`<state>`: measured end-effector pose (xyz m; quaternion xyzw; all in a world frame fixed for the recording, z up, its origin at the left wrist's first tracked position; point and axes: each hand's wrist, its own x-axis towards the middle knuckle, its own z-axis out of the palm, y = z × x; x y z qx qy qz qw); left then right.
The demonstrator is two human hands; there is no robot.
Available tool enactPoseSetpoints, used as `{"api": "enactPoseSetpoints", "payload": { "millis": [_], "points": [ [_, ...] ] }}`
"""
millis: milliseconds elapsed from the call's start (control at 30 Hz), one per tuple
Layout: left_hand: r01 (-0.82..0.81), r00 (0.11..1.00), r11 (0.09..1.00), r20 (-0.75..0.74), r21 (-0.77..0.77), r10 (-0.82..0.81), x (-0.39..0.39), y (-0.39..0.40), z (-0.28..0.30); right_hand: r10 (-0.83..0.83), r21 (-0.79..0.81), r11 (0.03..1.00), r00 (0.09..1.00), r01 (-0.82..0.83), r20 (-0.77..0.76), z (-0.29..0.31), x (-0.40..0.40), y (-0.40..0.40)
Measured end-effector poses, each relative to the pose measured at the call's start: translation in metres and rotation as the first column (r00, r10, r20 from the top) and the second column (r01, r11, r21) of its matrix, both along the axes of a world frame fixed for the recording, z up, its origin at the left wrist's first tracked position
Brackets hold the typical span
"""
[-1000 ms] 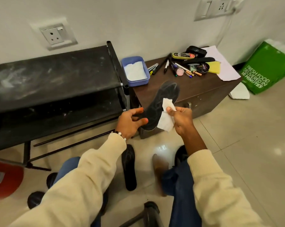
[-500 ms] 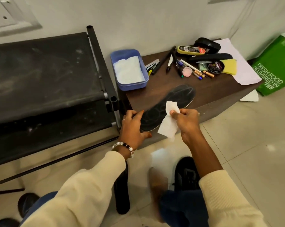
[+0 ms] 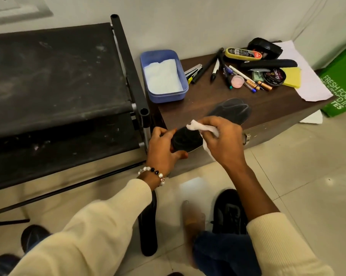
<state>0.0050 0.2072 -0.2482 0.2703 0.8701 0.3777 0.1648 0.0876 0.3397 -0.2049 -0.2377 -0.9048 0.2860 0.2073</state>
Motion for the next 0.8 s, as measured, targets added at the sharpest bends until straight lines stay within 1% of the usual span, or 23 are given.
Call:
{"api": "enactPoseSetpoints", "payload": {
  "millis": [67, 167, 267, 400, 433, 500, 567, 600, 667, 733, 767, 800],
  "points": [
    [-0.01, 1.0, 1.0, -0.014, 0.018, 0.01, 0.001, 0.003, -0.002, 0.055, 0.103, 0.993, 0.998, -0.058, 0.034, -0.006, -0.007, -0.003],
    [-0.039, 0.999, 0.998, -0.003, 0.054, 0.039, 0.0, 0.006, -0.004, 0.16, 0.193, 0.964, 0.978, -0.184, 0.136, -0.019, -0.015, -0.012],
    [-0.054, 0.998, 0.997, -0.009, 0.061, 0.055, 0.0, 0.005, -0.007, 0.266, 0.167, 0.929, 0.91, -0.33, 0.316, -0.029, -0.02, -0.021],
    [-0.042, 0.999, 0.996, 0.004, 0.076, 0.042, -0.001, 0.004, -0.01, 0.399, 0.079, 0.882, 0.826, -0.464, 0.397, -0.026, -0.017, -0.011],
    [-0.044, 0.999, 0.996, 0.007, 0.081, 0.043, -0.001, 0.004, -0.01, 0.404, 0.086, 0.873, 0.811, -0.479, 0.423, -0.024, -0.017, -0.008],
    [-0.044, 0.999, 0.995, -0.001, 0.085, 0.044, -0.002, 0.005, -0.01, 0.361, 0.168, 0.865, 0.819, -0.473, 0.445, -0.022, -0.02, -0.003],
    [-0.046, 0.999, 0.994, -0.006, 0.097, 0.047, -0.001, 0.005, -0.011, 0.333, 0.225, 0.868, 0.855, -0.443, 0.397, -0.024, -0.026, -0.003],
    [-0.05, 0.999, 0.993, -0.007, 0.106, 0.051, -0.001, 0.006, -0.011, 0.321, 0.229, 0.878, 0.871, -0.421, 0.372, -0.026, -0.03, -0.005],
    [-0.06, 0.998, 0.991, -0.005, 0.116, 0.061, -0.002, 0.007, -0.012, 0.3, 0.215, 0.894, 0.88, -0.394, 0.369, -0.026, -0.036, -0.008],
    [-0.06, 0.998, 0.991, 0.015, 0.118, 0.059, -0.003, 0.007, -0.013, 0.347, 0.182, 0.878, 0.852, -0.442, 0.393, -0.017, -0.035, -0.01],
    [-0.056, 0.998, 0.992, 0.027, 0.117, 0.054, -0.003, 0.006, -0.013, 0.389, 0.162, 0.857, 0.819, -0.49, 0.421, -0.011, -0.033, -0.01],
    [-0.053, 0.998, 0.992, 0.032, 0.114, 0.049, -0.004, 0.006, -0.013, 0.426, 0.145, 0.824, 0.768, -0.548, 0.479, -0.006, -0.031, -0.009]
  ]
}}
